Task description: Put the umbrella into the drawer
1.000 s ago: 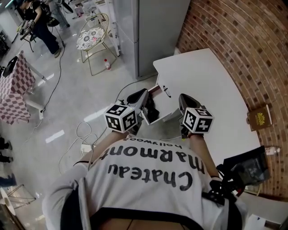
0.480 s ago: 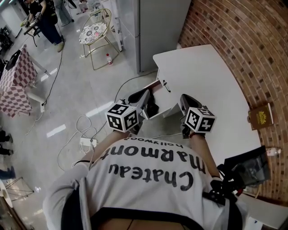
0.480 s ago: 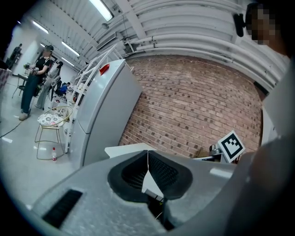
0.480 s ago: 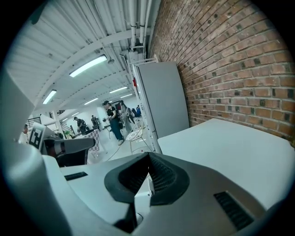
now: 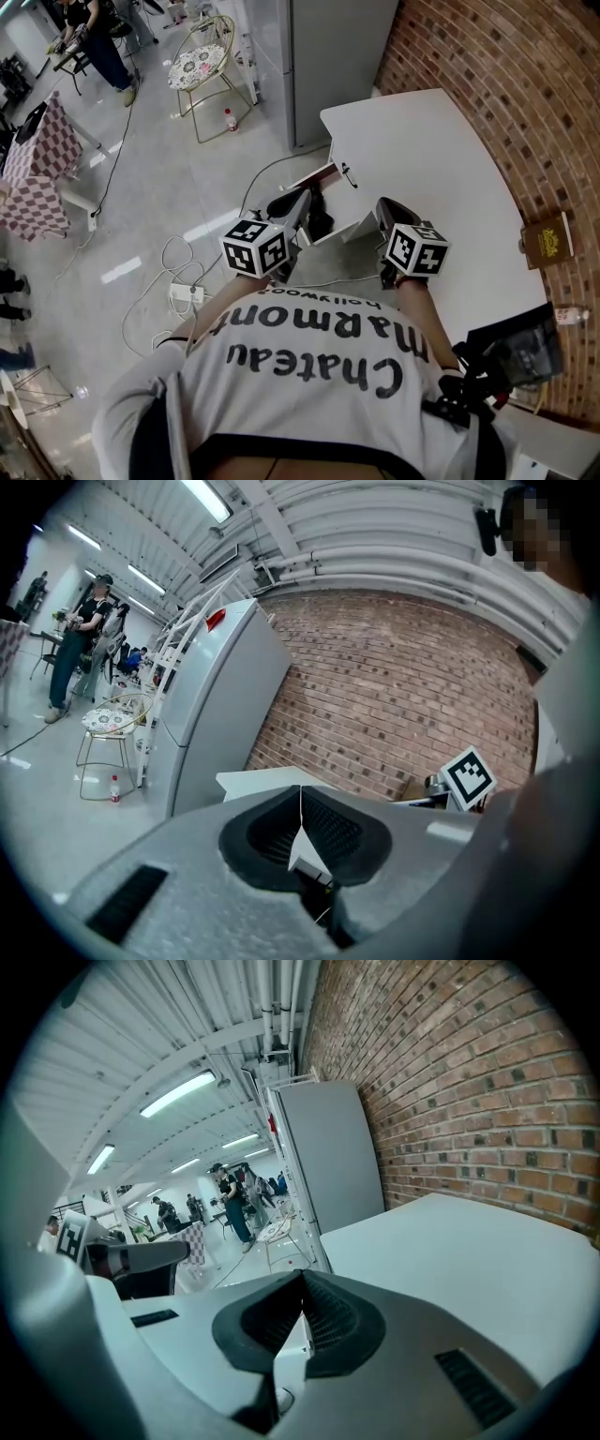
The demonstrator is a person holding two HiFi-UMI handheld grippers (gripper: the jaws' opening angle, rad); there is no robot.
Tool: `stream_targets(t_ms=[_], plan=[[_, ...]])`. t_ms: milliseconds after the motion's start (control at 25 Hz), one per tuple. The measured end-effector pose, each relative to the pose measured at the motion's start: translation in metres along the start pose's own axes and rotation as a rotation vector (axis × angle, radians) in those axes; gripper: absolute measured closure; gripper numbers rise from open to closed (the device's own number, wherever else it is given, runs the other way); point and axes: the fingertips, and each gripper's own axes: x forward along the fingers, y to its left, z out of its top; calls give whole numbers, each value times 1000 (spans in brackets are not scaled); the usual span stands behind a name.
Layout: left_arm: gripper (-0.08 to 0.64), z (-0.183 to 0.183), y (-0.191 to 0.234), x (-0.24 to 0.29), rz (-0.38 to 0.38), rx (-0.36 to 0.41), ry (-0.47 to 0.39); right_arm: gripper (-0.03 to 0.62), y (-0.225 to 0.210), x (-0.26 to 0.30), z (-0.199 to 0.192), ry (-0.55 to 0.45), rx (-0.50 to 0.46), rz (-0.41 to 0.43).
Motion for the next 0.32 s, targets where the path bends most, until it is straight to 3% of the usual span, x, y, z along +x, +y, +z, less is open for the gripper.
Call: stream_targets(t_ms=[320], plan=[[543,-2,6,-3,7,-9,7,578,3,4,-5,15,2,-1]])
